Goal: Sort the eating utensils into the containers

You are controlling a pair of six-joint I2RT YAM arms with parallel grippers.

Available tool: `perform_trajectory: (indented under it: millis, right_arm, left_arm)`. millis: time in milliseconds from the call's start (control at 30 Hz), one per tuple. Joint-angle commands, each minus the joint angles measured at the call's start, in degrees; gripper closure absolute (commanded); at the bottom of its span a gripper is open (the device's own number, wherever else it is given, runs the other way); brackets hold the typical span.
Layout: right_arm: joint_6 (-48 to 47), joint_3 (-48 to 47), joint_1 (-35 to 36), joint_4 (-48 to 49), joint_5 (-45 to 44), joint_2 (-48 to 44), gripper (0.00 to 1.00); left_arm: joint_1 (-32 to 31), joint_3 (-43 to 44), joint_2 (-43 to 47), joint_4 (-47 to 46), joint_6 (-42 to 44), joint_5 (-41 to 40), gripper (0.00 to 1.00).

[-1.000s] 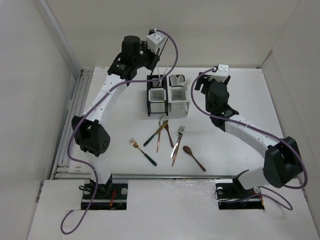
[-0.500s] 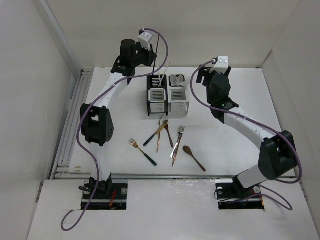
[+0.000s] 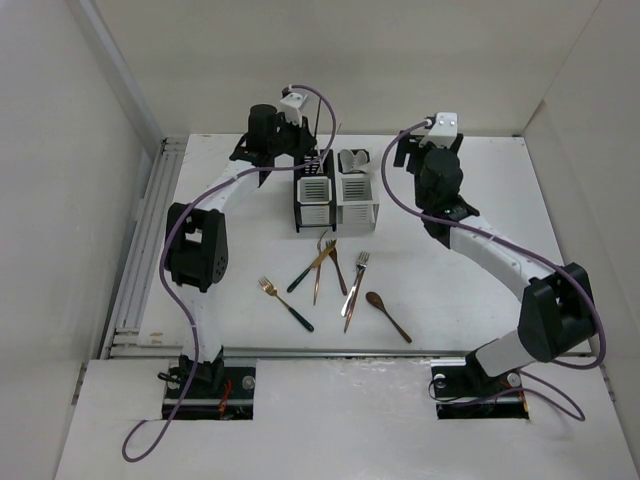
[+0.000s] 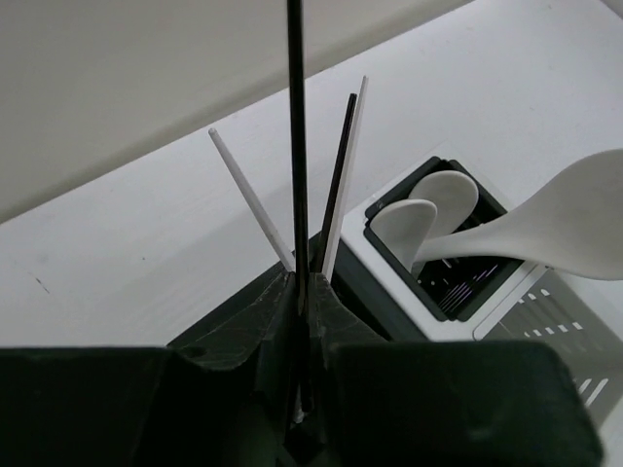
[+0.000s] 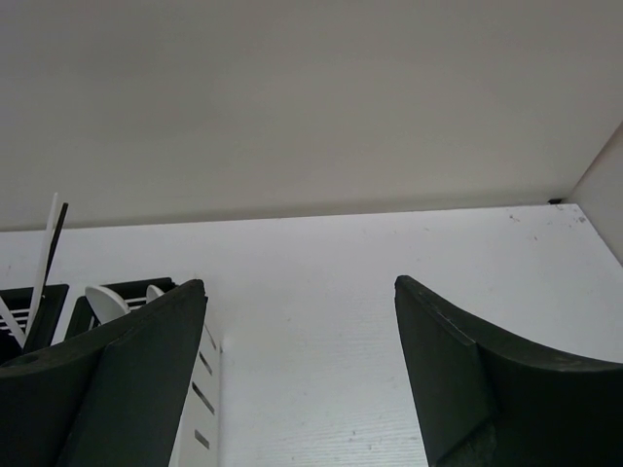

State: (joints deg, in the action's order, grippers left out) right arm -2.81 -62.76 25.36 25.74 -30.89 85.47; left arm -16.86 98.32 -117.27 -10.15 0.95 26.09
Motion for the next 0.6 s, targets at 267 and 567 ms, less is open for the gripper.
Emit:
perform_trajectory:
  millis: [267,567]
  right_arm:
    - [-3.9,0.4,0.1,-0.9,1.5,-3.9,0.1]
    - [-3.9,-0.1,2.9,-13.2,10.2,-6.2,0.0]
  left_arm:
    - [0.0,1.3,3.7,2.3,1.0,1.6,0.39]
    - [1.2,7.3,12.0,21.4,4.5,-5.3,0.38]
